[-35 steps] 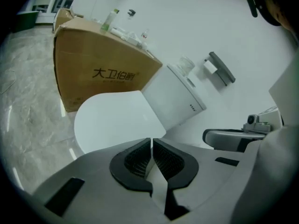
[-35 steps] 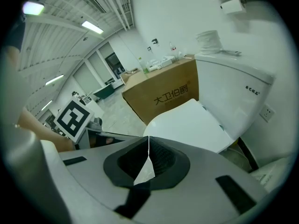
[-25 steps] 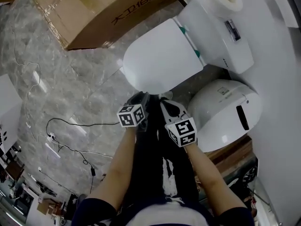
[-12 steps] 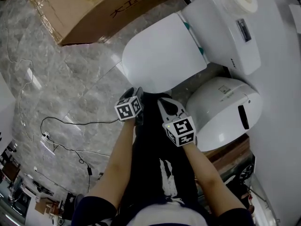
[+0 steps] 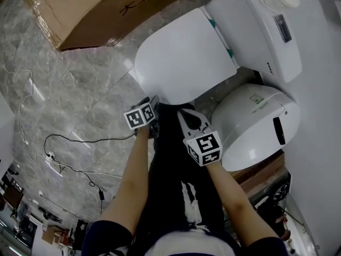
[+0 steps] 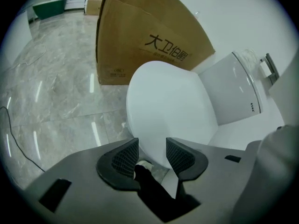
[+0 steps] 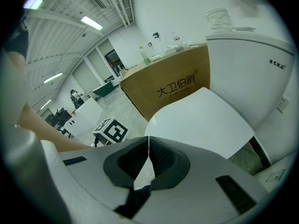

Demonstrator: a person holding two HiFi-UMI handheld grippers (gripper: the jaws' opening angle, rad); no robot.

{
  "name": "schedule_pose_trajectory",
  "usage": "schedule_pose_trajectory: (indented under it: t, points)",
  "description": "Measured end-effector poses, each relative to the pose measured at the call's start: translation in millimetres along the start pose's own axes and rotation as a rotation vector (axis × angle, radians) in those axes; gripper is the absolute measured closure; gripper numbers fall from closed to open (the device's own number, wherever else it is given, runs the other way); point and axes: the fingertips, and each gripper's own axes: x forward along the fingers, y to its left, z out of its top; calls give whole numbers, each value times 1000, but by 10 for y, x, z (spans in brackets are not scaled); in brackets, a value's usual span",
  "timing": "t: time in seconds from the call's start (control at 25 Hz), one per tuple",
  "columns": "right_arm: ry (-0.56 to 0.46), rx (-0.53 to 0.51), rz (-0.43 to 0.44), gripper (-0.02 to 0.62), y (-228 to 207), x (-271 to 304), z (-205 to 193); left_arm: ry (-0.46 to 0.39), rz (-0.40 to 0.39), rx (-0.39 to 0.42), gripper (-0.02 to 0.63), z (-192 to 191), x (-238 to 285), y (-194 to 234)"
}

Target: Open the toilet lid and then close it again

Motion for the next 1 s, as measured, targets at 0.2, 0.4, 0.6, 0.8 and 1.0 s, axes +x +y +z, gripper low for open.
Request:
schedule_pose_trajectory:
  t: [0.2,0.4,0.6,0.8,1.0]
  points:
    - [6,12,-4,588,-27,-8,-106,22,-26,-33,420,-48,99,41]
    - [8,20,-13,588,-104,-6,-167,-2,-52,-97,429,-26,156,94]
    - [0,28,-18,588,-148,19,-141,-33,-106,-216,513,-24,124,178]
    - [-3,32,-14,588,-133,44,-132,-31,-95,-258,537,-27,96,183]
    - [-3,36,-11,588,-119,47,-131,-36,-121,-238,545,-9,-2,126]
